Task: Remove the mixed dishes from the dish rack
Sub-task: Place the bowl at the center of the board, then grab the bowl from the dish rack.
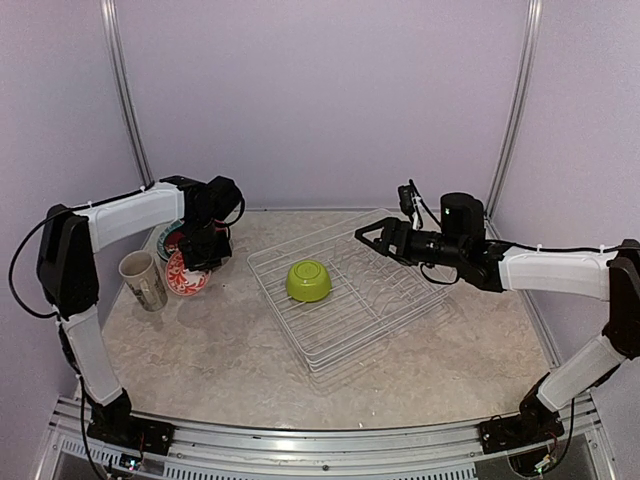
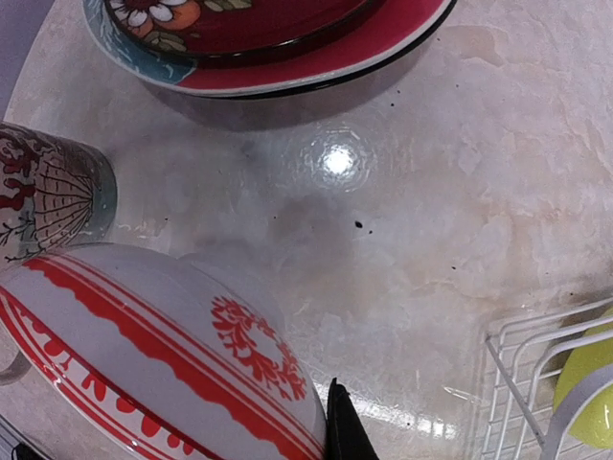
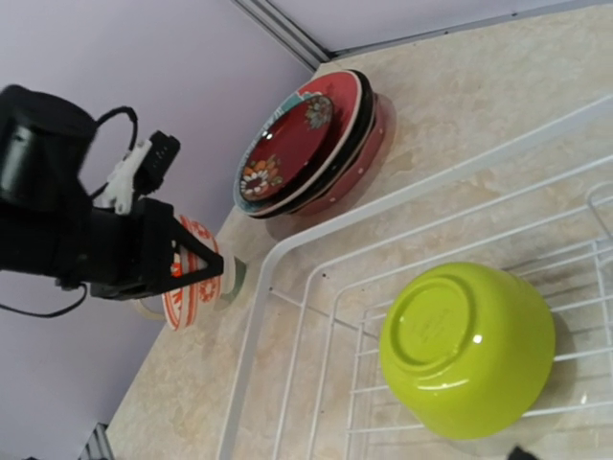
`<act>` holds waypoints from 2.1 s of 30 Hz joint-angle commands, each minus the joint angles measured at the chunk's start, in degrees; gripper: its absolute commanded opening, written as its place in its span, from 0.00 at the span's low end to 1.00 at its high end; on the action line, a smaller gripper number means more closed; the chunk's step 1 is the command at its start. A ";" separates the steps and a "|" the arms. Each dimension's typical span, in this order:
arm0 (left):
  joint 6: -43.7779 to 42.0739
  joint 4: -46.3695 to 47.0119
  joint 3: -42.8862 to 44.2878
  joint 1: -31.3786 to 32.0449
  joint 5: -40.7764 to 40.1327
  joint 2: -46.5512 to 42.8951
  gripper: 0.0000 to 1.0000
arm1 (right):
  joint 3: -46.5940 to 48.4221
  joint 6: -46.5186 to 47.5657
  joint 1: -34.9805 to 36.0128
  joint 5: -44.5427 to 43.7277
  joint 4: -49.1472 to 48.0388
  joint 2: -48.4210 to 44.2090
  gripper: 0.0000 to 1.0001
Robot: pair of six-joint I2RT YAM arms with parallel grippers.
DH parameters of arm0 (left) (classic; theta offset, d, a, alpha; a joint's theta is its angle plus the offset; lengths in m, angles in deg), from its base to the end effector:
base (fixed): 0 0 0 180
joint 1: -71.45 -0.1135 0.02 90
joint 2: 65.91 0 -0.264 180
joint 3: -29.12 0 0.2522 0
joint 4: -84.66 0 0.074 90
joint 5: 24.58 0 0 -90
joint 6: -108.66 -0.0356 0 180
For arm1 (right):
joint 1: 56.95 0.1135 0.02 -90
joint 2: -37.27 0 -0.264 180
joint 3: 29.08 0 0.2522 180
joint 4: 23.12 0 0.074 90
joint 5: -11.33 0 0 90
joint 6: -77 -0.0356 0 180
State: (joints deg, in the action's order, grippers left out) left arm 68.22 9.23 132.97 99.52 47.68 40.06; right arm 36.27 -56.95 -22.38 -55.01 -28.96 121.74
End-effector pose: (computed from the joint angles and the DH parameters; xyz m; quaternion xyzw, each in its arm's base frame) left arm 0.3298 -0.1636 0.2526 -0.1995 0.9619 0.0523 0.1796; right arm 0.2691 0.2028 0.2692 -0.0641 0.7753 0.5089 0.3686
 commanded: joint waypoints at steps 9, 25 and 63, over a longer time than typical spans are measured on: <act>-0.70 2.65 -2.52 -2.20 1.04 5.67 0.00 | 2.09 3.66 0.18 -2.90 4.41 -0.75 0.88; -1.40 4.42 -3.39 -3.52 2.44 8.02 0.24 | 4.21 6.59 2.16 -5.59 7.78 0.34 0.88; -10.85 32.68 -22.31 -3.19 14.26 -36.04 0.97 | 50.87 33.70 17.07 -33.78 54.19 36.54 1.00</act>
State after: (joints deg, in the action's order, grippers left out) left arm 58.93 39.69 111.92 96.29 60.07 4.24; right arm 81.89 -27.33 -6.75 -82.92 15.92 153.36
